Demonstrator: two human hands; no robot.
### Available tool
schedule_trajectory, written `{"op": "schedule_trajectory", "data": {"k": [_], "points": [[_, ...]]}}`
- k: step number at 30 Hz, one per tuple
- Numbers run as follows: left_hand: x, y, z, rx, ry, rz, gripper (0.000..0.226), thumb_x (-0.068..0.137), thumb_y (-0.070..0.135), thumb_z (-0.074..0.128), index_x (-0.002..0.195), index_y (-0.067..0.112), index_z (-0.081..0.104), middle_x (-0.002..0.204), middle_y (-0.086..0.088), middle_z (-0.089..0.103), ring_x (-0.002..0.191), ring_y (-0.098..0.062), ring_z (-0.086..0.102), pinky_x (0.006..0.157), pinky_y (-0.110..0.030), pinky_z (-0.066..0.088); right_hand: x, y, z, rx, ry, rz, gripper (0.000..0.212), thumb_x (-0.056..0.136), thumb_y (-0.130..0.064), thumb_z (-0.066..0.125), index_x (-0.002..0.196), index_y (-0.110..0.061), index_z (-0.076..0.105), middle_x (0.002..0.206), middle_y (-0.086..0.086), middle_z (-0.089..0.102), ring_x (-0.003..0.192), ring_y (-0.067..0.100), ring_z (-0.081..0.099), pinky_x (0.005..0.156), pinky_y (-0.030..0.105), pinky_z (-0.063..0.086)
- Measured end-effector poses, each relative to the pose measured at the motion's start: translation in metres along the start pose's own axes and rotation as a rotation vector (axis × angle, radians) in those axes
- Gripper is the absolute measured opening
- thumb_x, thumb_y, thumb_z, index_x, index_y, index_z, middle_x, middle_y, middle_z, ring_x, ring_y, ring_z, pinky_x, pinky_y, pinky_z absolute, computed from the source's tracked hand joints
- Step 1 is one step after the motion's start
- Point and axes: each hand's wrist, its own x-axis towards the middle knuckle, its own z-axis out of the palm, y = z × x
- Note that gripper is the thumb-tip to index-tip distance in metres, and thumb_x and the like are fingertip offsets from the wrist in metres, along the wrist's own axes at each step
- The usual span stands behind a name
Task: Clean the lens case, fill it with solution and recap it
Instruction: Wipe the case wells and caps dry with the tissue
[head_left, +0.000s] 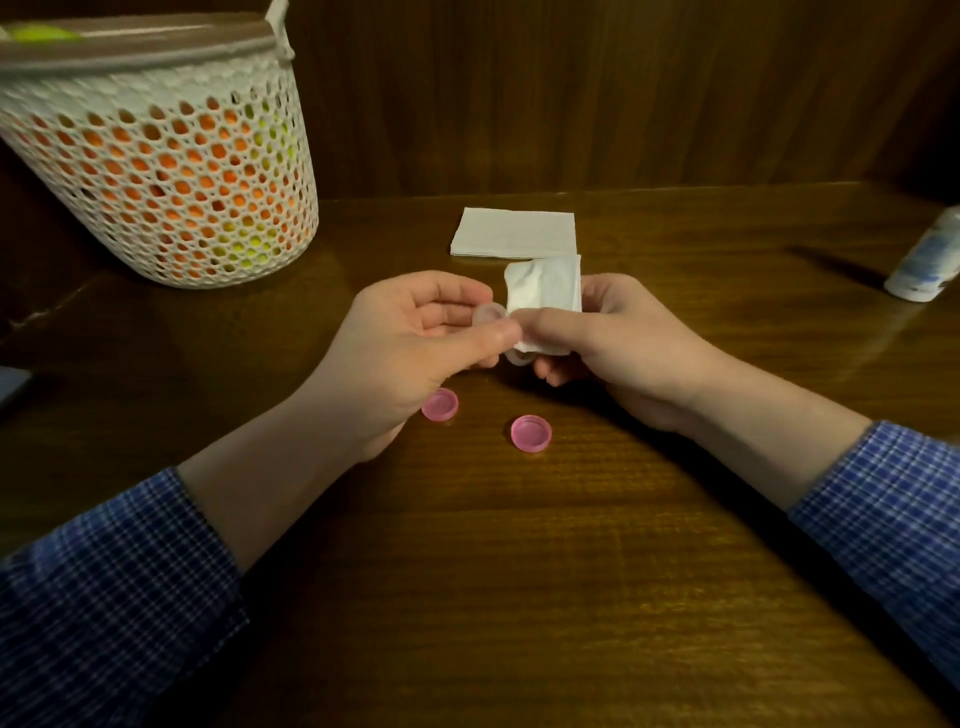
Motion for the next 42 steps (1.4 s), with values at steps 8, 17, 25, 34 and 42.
{"op": "schedule_trajectory", "data": {"k": [8, 17, 25, 34, 42], "points": [[-0.004, -0.002, -0.004, 0.118, -0.062, 0.165, 0.041, 0.077, 0.001, 0.083, 0.116, 0.011, 0.073, 0.105, -0.002, 0.08, 0.102, -0.016, 0.077, 0.084, -0.027, 0.062, -0.002, -0.002, 0.005, -0.126, 0.09, 0.028, 0.018, 0.089, -0.024, 0.076, 0.097, -0.009, 0.072, 0.071, 0.001, 0.071, 0.057, 0.008, 0.063, 0.051, 0.019, 0.049], [-0.011, 0.006, 0.002, 0.277, -0.02, 0.257, 0.038, 0.081, 0.001, 0.081, 0.117, 0.011, 0.073, 0.1, -0.001, 0.08, 0.09, -0.012, 0.079, 0.074, -0.045, 0.066, -0.003, -0.01, 0.004, -0.107, 0.047, 0.099, 0.01, 0.089, -0.016, 0.069, 0.084, -0.007, 0.068, 0.059, -0.003, 0.065, 0.05, 0.005, 0.056, 0.045, 0.02, 0.044], [-0.014, 0.007, 0.006, 0.308, 0.09, 0.414, 0.037, 0.082, 0.005, 0.081, 0.117, 0.013, 0.071, 0.107, 0.008, 0.075, 0.099, -0.004, 0.075, 0.077, -0.019, 0.062, -0.005, -0.012, -0.005, 0.528, -0.114, 0.311, 0.006, 0.09, -0.004, 0.062, 0.094, -0.009, 0.063, 0.078, 0.006, 0.064, 0.058, 0.01, 0.054, 0.052, 0.02, 0.05], [-0.011, 0.003, 0.006, -0.001, 0.2, 0.253, 0.035, 0.081, 0.0, 0.08, 0.109, 0.022, 0.075, 0.099, 0.003, 0.081, 0.091, -0.016, 0.079, 0.074, -0.026, 0.064, -0.01, -0.006, 0.0, 1.023, -0.141, 0.331, 0.04, 0.087, 0.001, 0.067, 0.126, -0.003, 0.06, 0.09, 0.015, 0.069, 0.066, 0.015, 0.068, 0.062, 0.024, 0.06], [-0.009, 0.003, 0.005, -0.064, 0.215, 0.165, 0.034, 0.076, -0.001, 0.083, 0.104, 0.016, 0.075, 0.094, 0.0, 0.081, 0.088, -0.017, 0.079, 0.072, -0.022, 0.062, -0.012, -0.002, -0.002, 0.546, 0.017, -0.076, 0.026, 0.087, -0.005, 0.075, 0.112, -0.01, 0.069, 0.091, 0.005, 0.075, 0.074, 0.011, 0.07, 0.067, 0.023, 0.057]]}}
